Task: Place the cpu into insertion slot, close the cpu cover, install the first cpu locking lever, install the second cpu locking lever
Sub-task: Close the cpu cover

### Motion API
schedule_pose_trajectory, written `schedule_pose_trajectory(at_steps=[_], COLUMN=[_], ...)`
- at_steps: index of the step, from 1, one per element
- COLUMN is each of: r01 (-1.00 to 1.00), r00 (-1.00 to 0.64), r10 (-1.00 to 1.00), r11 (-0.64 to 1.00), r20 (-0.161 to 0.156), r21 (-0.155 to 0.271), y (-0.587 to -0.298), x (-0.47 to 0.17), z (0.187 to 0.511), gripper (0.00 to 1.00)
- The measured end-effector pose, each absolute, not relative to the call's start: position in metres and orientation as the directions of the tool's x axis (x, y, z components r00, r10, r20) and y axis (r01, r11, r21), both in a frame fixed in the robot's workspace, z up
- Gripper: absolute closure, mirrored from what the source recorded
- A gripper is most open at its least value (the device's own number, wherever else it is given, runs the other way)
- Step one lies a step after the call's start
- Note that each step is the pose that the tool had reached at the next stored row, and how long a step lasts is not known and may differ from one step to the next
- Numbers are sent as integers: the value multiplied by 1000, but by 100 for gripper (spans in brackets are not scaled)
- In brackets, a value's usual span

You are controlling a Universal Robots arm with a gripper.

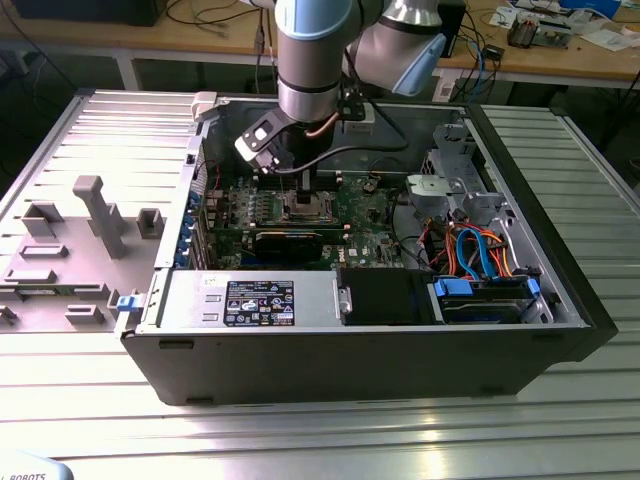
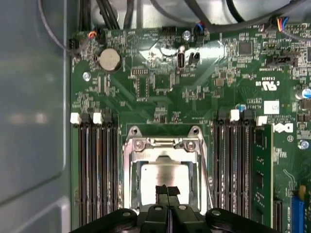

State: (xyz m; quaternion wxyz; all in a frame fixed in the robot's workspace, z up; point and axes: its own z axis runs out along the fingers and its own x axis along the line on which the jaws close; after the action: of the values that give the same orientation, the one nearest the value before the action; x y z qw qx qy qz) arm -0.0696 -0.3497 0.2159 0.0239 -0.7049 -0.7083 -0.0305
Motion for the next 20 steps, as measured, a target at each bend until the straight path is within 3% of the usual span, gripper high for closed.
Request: schedule_pose_trajectory(at_steps=[20], r01=[999], r00=[-42], r10=[996], r11=[41], r20=[82], r21=[8], y=[-350], x=[-82], z=[208], gripper=[89])
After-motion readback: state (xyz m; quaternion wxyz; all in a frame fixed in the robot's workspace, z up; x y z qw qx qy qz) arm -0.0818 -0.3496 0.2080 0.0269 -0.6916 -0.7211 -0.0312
